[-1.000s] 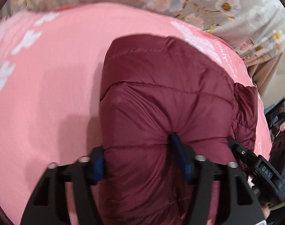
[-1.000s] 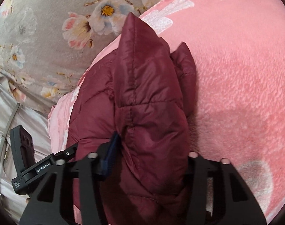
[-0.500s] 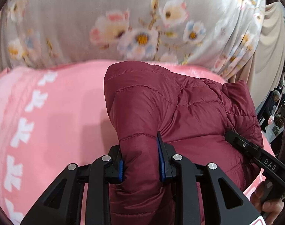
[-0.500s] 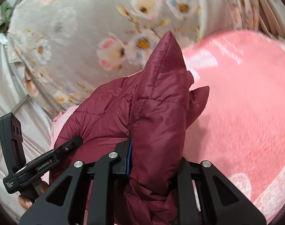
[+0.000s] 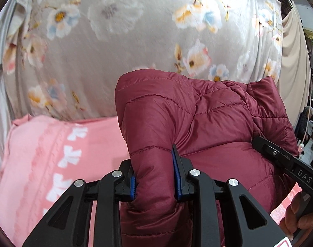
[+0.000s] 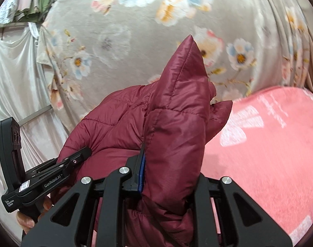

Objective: Fold large clothes

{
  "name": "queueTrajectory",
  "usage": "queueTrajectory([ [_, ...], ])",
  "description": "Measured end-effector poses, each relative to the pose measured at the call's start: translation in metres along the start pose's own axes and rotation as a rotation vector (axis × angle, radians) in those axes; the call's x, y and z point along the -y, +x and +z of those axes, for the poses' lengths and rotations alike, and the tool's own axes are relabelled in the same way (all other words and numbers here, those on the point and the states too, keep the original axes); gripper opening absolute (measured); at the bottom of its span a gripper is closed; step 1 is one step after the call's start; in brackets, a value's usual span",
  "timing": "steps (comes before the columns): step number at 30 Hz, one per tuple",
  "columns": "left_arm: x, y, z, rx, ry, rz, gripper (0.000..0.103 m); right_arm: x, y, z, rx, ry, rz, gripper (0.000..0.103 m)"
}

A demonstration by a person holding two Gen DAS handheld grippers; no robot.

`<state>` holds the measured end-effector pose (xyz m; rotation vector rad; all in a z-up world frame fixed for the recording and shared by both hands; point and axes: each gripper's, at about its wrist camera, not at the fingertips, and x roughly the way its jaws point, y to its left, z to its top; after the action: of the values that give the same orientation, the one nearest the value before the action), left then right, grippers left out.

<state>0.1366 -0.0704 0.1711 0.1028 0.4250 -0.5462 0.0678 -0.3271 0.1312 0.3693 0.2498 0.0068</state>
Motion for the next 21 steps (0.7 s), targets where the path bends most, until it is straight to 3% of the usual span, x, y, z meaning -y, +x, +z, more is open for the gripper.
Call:
queueTrajectory([
  [9,-0.047,0.004,0.015,0.074,0.023,0.06,0.024,-0.035,0.045,0.01,0.027,-0.06,0.042,0.017],
  [21,-0.094,0.069,-0.002,0.065,0.043,0.108,0.024,-0.033,0.134,-0.015,-0.033,-0.052,0.049,0.017],
])
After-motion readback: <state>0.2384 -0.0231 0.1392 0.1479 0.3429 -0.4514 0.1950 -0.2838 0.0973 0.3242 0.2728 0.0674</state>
